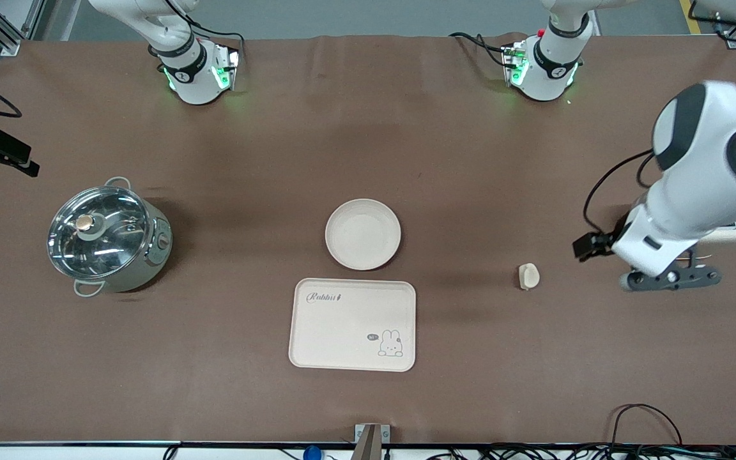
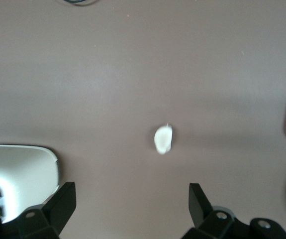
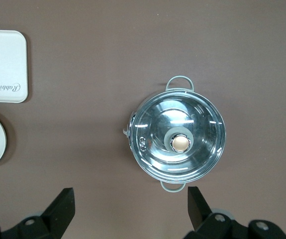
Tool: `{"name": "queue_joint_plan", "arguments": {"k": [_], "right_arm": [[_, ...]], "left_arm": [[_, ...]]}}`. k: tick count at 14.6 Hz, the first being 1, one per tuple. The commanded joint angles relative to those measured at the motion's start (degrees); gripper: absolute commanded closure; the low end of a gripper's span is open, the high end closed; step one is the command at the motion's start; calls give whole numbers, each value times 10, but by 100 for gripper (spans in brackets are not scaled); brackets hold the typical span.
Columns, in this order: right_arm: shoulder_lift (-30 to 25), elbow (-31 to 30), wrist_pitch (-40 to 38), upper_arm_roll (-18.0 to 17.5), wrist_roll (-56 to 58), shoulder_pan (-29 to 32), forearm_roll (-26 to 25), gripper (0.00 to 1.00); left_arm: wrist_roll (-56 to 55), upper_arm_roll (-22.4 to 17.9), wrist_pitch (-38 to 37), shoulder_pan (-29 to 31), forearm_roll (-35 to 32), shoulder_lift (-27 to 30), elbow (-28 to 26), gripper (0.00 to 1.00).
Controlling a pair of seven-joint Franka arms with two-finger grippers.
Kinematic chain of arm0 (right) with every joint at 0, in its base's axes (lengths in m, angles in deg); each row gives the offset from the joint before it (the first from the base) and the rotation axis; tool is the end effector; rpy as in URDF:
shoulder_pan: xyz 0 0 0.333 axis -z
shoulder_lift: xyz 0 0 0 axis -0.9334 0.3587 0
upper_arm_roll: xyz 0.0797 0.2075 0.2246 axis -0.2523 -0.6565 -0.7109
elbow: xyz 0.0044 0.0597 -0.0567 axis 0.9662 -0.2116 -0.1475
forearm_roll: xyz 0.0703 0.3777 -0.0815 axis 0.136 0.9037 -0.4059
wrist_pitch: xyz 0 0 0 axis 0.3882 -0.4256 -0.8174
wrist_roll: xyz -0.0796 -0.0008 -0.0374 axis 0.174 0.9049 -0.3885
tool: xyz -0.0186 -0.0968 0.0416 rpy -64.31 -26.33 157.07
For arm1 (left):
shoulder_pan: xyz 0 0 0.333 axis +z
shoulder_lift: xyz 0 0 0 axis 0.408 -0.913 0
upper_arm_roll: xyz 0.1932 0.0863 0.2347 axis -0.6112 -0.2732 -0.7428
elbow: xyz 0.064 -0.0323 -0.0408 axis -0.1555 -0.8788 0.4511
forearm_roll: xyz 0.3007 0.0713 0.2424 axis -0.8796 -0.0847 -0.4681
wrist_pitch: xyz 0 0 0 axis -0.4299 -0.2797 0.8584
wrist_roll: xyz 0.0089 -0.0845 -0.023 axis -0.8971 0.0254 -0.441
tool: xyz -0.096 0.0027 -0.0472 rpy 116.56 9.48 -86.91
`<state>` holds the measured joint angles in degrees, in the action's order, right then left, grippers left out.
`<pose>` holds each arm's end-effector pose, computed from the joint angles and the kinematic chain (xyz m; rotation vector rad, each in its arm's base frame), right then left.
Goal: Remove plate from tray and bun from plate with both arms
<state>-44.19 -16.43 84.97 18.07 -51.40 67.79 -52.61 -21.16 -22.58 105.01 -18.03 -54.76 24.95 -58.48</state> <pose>0.5514 -0.0427 0.6434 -3.1161 -0.0043 -0.0103 0.6371 -0.1114 0.5233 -3.0812 -0.0106 -0.0009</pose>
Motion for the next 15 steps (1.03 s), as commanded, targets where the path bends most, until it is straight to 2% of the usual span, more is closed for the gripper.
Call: {"name": "queue_joint_plan", "arguments": {"k": [1, 3, 4, 8, 10, 15], "right_arm": [[-16, -15, 1, -7, 4, 5, -7, 0], [-16, -16, 0, -7, 3, 3, -7, 0], [-16, -16, -1, -7, 3, 3, -7, 0], [-19, -16, -4, -7, 3, 5, -7, 0], [-19, -16, -9, -7, 3, 5, -7, 0], [-27, -28, -6, -7, 4, 5, -7, 0]], "left_arm": [[64, -72, -61, -23, 61, 72, -15, 0], [85, -169, -101, -91, 84, 120, -20, 0], [98, -191, -102, -107, 87, 144, -36, 0], [100, -224, -58, -136, 81, 227, -122, 0], [99, -239, -56, -159, 80, 219, -110, 0], [118, -242, -59, -148, 80, 173, -50, 0]]}}
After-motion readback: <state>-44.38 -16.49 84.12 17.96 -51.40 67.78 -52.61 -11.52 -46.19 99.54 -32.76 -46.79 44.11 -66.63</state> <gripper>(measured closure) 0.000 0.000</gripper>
